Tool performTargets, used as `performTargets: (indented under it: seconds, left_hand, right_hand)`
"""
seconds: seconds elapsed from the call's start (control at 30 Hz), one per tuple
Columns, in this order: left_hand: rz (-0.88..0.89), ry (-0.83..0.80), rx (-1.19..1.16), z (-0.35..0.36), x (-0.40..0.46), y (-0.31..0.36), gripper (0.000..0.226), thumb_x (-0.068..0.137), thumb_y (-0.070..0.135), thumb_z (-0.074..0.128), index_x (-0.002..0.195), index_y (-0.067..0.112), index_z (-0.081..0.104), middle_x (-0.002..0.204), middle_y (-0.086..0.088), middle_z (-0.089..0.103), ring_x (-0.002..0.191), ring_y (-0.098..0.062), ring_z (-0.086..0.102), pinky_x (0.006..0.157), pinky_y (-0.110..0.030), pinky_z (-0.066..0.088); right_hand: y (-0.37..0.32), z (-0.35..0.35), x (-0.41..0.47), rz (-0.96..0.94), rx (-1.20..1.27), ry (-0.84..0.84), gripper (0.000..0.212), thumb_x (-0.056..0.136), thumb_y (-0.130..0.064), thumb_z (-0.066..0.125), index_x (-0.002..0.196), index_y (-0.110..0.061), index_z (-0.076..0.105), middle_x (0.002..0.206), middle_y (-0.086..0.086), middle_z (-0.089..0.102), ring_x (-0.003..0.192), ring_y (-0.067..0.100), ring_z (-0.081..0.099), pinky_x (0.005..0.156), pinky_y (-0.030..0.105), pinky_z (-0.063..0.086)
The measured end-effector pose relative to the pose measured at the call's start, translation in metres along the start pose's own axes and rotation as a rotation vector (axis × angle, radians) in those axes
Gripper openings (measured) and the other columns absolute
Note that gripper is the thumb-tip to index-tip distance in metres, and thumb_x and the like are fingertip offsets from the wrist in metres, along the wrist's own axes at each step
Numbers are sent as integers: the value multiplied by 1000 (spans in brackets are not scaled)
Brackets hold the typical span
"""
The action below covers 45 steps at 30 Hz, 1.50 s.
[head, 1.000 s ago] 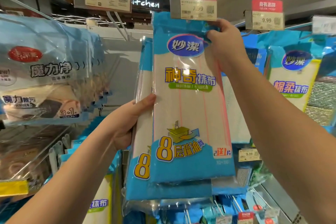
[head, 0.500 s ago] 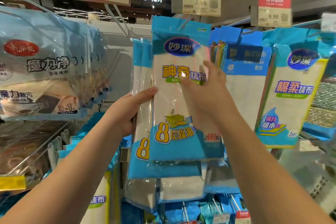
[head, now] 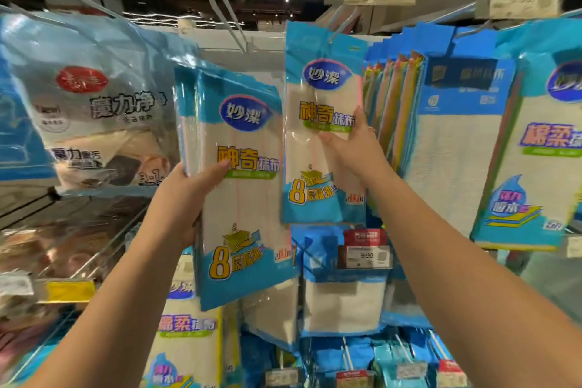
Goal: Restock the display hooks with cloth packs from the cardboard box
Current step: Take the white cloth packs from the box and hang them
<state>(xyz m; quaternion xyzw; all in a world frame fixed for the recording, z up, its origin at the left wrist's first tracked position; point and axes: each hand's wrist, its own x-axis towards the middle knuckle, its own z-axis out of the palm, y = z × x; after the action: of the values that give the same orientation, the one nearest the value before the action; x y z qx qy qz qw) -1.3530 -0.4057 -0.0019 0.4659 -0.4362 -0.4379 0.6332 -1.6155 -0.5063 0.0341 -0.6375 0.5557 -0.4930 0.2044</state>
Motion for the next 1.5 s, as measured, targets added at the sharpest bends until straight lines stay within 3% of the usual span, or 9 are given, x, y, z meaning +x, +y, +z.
performTargets:
  seconds: [0.1,0.23,0.33,0.7,0.83,0.97,1.17,1.37,1.5]
  left_hand:
    - [12,36,-14,-15,-8,-3,30,91,24,71,120,20,66,103,-7,77,91,-27,76,79,-46,60]
    - [-4,20,-74,-24,-16,-3,24,94,20,66,117,21,66,100,-7,78,87,-24,76,64,-36,63]
    - [-13,7,-106,-28,-19,-4,19,94,20,64,113,20,66,96,-8,78,82,-22,76,59,-34,62]
    - [-61,-177,-157,-5,-20,-13,42,77,29,69,117,16,63,105,-12,76,90,-28,75,72,-42,63]
    - [-70,-197,-167,1,-15,-20,47,77,24,78,119,10,63,108,-17,75,86,-29,74,76,-44,63]
    - [-75,-232,-169,7,-10,-28,55,74,28,72,124,8,61,114,-21,72,99,-39,69,92,-57,56]
    - [-28,-312,-158,21,-11,-34,68,60,38,81,119,11,63,110,-17,74,95,-34,73,83,-49,60]
    - [-20,-320,-133,37,-11,-34,58,64,36,82,114,13,63,104,-12,77,87,-28,75,70,-41,61]
    - [-31,-330,-65,45,-11,-34,72,55,50,82,116,14,65,105,-12,77,94,-32,74,80,-47,60]
  right_hand:
    - [8,11,11,5,90,-17,82,79,-50,74,147,-35,30,123,-4,55,94,-9,53,77,5,39]
    - [13,19,16,33,143,9,91,86,-38,74,155,-32,15,124,-6,47,95,9,54,95,27,41]
    - [20,22,20,27,145,11,98,87,-31,75,157,-28,6,106,-21,56,97,5,56,90,25,42]
    - [13,26,29,147,-4,45,103,89,-39,71,158,-18,-3,153,10,33,139,28,35,113,42,27]
    - [-8,19,13,36,114,32,71,97,-57,46,155,-25,21,149,6,46,132,23,48,108,38,38]
    - [-38,5,-11,-106,439,-1,36,100,-47,48,132,-31,42,112,-6,64,101,8,64,91,27,54]
    - [-48,-16,-25,-235,382,39,43,84,-47,65,113,-62,37,118,5,64,106,22,66,97,49,52]
    - [-52,-32,-37,-374,500,100,34,93,-5,57,106,-32,41,120,13,59,109,24,65,91,54,55]
    - [-57,-40,-38,-381,403,113,32,90,-22,64,106,-49,55,127,-2,53,119,21,58,89,50,57]
